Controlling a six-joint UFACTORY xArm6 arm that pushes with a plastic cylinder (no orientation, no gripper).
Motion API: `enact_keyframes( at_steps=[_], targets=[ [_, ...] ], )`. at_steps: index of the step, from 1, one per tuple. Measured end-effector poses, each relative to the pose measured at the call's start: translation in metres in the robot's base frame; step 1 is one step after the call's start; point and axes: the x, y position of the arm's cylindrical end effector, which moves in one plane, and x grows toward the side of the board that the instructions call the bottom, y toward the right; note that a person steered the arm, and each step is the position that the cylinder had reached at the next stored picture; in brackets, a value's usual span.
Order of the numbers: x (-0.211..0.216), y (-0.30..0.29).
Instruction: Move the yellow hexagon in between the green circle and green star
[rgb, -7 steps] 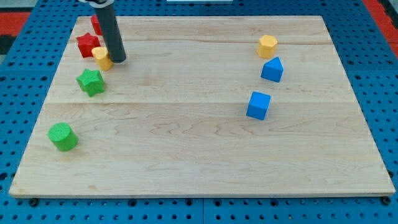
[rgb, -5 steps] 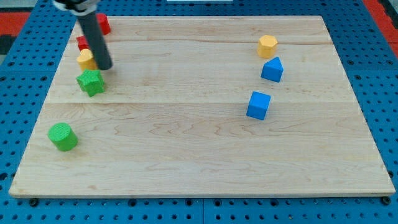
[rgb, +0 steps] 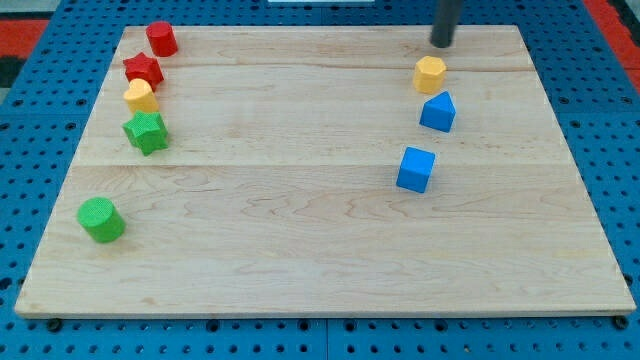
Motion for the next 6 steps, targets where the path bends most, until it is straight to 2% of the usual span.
enact_keyframes(
  at_steps=[1, 2, 3, 4, 5, 6],
  targets=[
    [0.053, -0.016],
    [0.061, -0.113],
    [0.082, -0.166],
    [0.124, -0.232],
    [0.118, -0.248],
    [0.093, -0.248]
  ],
)
